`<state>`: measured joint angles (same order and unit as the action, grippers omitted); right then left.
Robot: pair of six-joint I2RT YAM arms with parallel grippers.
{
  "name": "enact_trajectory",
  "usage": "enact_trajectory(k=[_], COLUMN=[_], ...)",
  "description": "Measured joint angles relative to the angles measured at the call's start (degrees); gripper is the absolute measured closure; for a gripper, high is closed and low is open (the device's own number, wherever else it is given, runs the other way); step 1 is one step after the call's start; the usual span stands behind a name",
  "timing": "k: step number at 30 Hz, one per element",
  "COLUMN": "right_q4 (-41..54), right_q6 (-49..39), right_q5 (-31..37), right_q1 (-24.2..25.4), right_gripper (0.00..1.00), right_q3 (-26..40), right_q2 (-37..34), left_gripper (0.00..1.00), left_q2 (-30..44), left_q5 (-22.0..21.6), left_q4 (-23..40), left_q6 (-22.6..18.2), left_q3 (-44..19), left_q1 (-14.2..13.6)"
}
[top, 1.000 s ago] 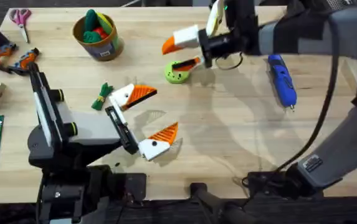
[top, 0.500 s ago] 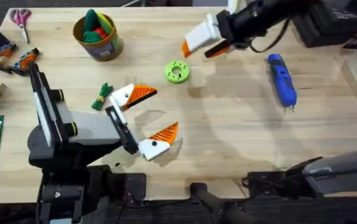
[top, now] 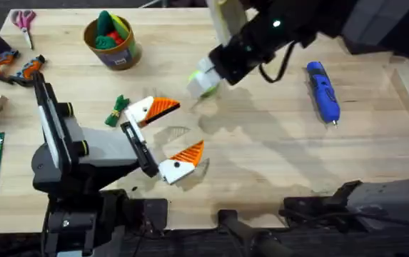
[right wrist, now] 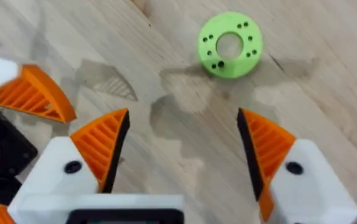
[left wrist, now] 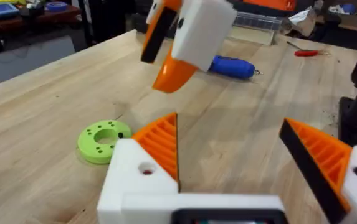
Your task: Pick up the gripper from the table and insert it into the empty holder that is missing its gripper. Then pick up a screw, insert it into the mounting hole, and use the screwdriver to tighten it. Finally, clean up the table by picking up the vegetable and placing it into the bucket.
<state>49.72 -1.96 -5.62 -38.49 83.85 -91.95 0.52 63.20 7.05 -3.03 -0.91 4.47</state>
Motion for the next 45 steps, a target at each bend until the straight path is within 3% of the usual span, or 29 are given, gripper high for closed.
enact_trajectory(k=[9, 21, 28, 33, 45], right_q4=[-1.5, -10.7, -13.4, -14.2, -14.7], right_q6=[0.0, -1.5, -1.5, -1.7, -1.5], right_q5=[2.9, 3.2, 3.3, 3.4, 3.4], right_q1=[-1.3, 0.3, 1.5, 1.5, 1.5], right_gripper=[0.008, 0.008, 0.015, 0.253, 0.428], right_q3=[0.0, 0.0, 0.0, 0.0, 0.0], right_q2=[-3.9, -17.8, -19.8, -19.8, -19.8], left_gripper=[0.015, 0.015, 0.015, 0.016, 0.016], left_q2=[0.0, 0.0, 0.0, 0.0, 0.0], left_q5=[0.0, 0.0, 0.0, 0.0, 0.0], left_q4=[0.0, 0.0, 0.0, 0.0, 0.0], left_q6=[0.0, 0.0, 0.0, 0.0, 0.0], left_q3=[0.0, 0.0, 0.0, 0.0, 0.0], left_q1=[0.0, 0.0, 0.0, 0.0, 0.0])
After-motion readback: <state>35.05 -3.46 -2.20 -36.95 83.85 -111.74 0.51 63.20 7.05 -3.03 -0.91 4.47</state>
